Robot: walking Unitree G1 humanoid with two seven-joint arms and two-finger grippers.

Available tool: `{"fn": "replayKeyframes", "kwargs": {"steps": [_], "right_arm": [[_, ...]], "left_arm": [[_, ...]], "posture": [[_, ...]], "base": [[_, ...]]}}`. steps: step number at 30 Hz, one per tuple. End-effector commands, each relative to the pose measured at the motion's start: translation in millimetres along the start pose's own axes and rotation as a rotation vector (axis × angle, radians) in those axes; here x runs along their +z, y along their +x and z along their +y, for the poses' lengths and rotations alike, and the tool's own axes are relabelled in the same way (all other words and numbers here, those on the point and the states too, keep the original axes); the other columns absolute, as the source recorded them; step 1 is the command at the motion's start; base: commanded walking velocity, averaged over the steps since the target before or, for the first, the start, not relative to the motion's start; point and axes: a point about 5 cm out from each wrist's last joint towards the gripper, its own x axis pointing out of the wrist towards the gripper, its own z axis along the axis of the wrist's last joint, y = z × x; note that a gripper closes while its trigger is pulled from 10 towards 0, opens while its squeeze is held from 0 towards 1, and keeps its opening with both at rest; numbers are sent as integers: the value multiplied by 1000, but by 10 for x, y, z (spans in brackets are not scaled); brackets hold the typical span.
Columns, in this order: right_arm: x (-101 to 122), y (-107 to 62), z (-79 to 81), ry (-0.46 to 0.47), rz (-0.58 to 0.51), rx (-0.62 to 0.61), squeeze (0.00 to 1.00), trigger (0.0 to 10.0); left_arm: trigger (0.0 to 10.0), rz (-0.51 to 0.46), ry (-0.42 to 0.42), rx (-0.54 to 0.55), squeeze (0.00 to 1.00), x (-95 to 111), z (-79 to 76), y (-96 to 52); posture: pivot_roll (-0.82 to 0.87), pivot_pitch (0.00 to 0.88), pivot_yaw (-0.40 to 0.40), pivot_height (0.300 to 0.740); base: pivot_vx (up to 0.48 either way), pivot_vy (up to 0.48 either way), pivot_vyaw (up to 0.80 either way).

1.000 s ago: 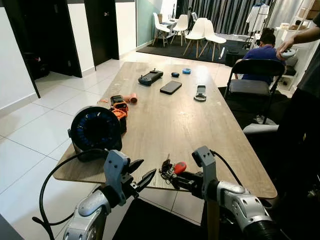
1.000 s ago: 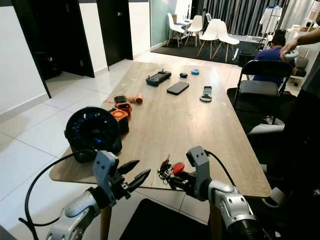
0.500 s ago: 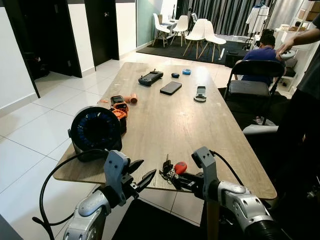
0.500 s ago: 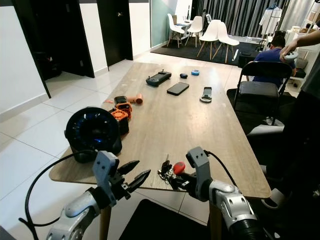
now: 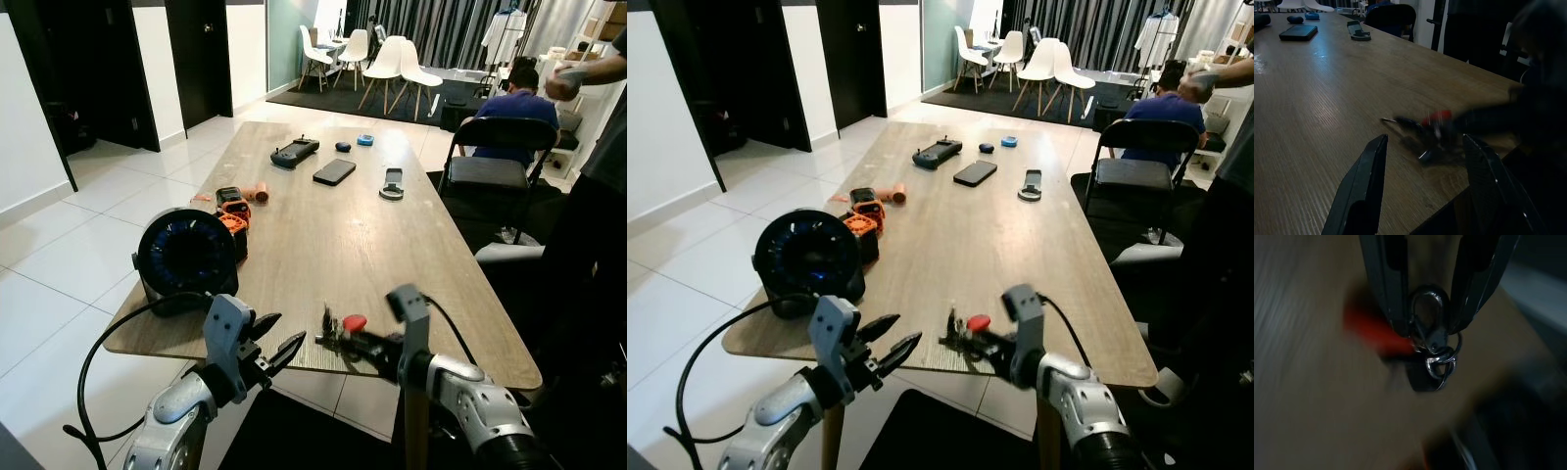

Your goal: Hang keys on a hook

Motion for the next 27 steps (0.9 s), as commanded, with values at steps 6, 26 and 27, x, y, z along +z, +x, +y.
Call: {"fn": "replayKeyframes", "kwargs": {"steps": [6,26,27], "right_arm": [[556,-6,126,6,-307,87,0,10000],[592,-9,225,10,-336,151,0,10000],[586,-10,202,7,-333,130,0,10000]], "left_arm": [[10000,17,-2,0,0,-25,24,-22],[10000,39,12,6,0,-43,79,-70],[10000,40,12,4,0,-48,76,-67]], "posture": [[53,101,-5,740],[58,98,-5,740],[58,98,-5,740]], "base": [[0,0,0],[0,0,0],[0,0,0]]}}
